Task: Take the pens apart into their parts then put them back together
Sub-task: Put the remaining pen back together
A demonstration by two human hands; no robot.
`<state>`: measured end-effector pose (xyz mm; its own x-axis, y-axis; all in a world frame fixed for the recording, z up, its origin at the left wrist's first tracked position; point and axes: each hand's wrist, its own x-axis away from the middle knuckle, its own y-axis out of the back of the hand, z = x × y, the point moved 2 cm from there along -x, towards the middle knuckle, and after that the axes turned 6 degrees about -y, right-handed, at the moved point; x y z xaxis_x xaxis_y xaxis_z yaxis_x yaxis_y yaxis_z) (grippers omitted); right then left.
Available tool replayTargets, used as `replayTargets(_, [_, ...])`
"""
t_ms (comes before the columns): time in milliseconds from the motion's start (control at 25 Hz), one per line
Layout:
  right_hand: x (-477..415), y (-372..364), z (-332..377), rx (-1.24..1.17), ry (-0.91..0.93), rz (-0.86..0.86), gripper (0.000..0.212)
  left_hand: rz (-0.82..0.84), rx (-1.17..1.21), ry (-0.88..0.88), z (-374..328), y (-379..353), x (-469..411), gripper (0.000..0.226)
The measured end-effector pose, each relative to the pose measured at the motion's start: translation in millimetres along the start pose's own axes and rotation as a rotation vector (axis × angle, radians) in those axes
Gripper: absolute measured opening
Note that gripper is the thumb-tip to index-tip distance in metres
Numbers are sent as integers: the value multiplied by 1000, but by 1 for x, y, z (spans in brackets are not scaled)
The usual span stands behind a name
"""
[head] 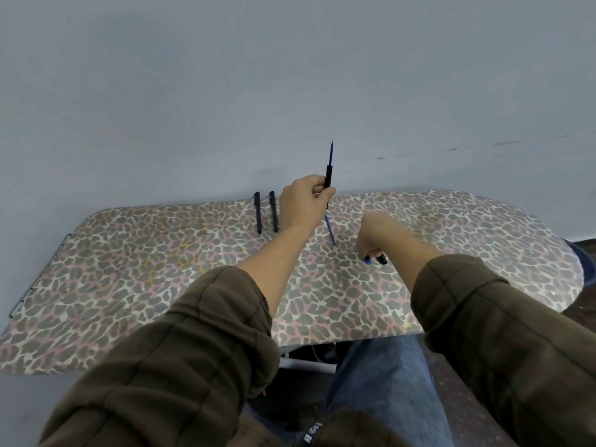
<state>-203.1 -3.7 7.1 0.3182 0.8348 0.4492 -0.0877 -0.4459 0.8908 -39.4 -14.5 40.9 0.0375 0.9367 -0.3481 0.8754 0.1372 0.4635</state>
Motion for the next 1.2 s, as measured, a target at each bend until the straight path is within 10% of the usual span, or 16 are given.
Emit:
replayTargets(520, [-1, 12, 13, -100, 23, -48, 20, -29, 24, 10, 13, 11, -7, 25])
replayTargets(800, [14, 89, 43, -652, 236, -226, 12, -46, 24, 0, 6, 33, -8, 70])
replayTargets(1200, [64, 155, 76, -1283, 515, -511, 20, -66, -38, -40, -1, 57, -7, 61])
